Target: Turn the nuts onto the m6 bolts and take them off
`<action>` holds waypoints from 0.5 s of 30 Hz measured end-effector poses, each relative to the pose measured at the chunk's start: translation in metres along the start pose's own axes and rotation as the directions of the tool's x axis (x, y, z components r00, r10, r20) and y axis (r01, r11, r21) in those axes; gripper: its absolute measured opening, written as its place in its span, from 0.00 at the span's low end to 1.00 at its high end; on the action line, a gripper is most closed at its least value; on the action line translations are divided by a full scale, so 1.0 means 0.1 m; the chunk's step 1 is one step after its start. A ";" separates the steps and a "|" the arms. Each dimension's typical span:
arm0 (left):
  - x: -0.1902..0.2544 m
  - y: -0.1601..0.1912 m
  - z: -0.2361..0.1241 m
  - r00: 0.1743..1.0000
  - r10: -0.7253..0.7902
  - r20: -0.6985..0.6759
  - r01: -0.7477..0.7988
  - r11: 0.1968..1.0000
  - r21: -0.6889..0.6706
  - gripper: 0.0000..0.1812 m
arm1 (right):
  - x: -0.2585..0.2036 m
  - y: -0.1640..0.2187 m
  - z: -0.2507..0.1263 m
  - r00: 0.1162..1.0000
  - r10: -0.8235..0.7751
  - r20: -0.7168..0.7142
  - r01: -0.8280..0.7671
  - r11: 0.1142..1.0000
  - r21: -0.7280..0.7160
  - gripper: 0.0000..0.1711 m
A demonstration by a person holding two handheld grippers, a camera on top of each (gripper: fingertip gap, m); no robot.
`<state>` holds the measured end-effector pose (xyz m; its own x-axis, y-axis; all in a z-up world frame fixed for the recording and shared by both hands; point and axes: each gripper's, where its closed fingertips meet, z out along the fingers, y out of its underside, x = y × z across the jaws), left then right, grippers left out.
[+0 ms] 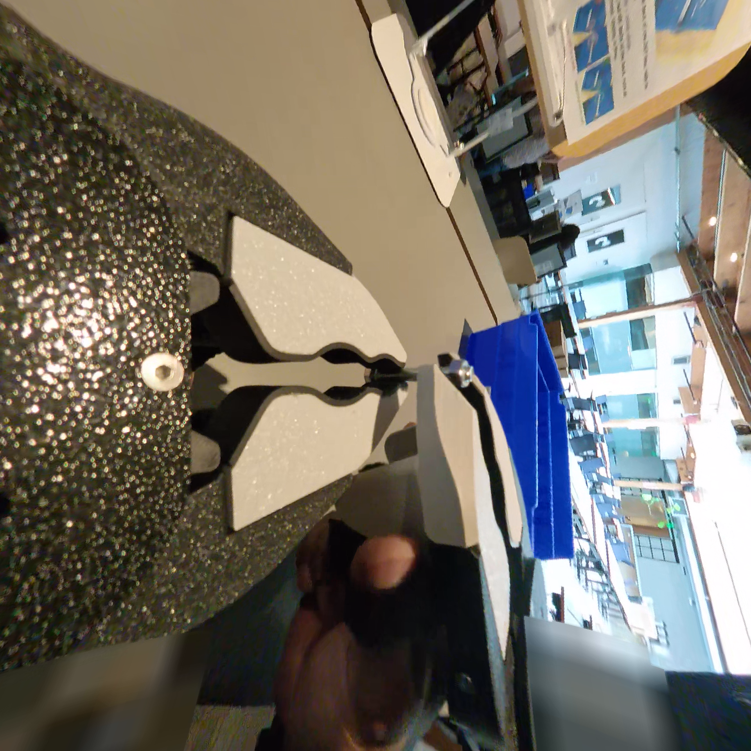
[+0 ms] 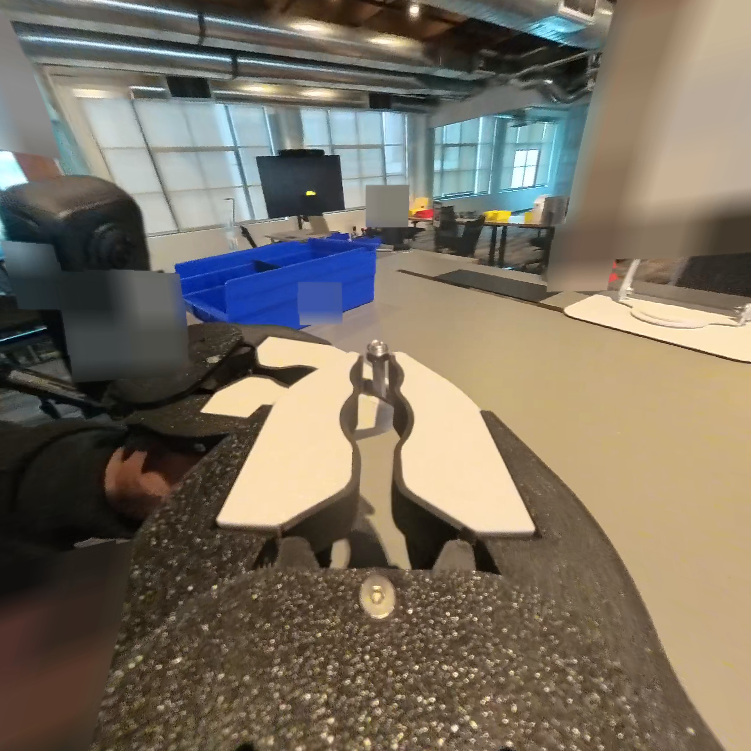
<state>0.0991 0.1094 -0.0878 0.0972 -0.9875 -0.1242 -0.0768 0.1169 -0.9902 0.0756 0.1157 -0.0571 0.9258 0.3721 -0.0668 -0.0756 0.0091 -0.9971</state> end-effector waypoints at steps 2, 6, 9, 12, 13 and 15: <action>0.06 0.00 -0.01 0.997 -0.022 -0.069 0.022 1.000 0.002 0.03 | -0.05 -0.02 -0.02 0.998 0.000 0.059 0.000 1.000 0.003 0.13; 0.20 -0.02 -0.05 0.973 -0.063 -0.223 0.065 0.998 0.005 0.03 | -0.08 -0.11 -0.10 0.977 0.031 0.213 -0.036 0.999 0.021 0.18; 0.22 -0.04 -0.07 0.958 -0.094 -0.270 0.101 0.995 0.012 0.03 | -0.08 -0.17 -0.17 0.955 0.029 0.294 -0.039 0.999 0.027 0.17; 0.23 -0.04 -0.07 0.953 -0.096 -0.286 0.103 0.995 0.008 0.03 | -0.08 -0.18 -0.21 0.941 0.012 0.338 -0.017 1.000 0.012 0.15; 0.25 -0.03 -0.07 0.953 -0.090 -0.290 0.096 0.995 0.005 0.03 | -0.08 -0.17 -0.21 0.938 0.009 0.347 -0.010 1.000 0.001 0.15; 0.27 -0.02 -0.06 0.951 -0.078 -0.299 0.081 0.997 -0.002 0.03 | -0.09 -0.15 -0.21 0.930 0.010 0.368 -0.002 1.000 -0.022 0.15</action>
<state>0.0955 0.0814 -0.0885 -0.1980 -0.9800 -0.0217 -0.0704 0.0363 -0.9969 0.0763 0.0923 -0.0427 0.7235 0.6879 -0.0587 -0.0696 -0.0119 -0.9975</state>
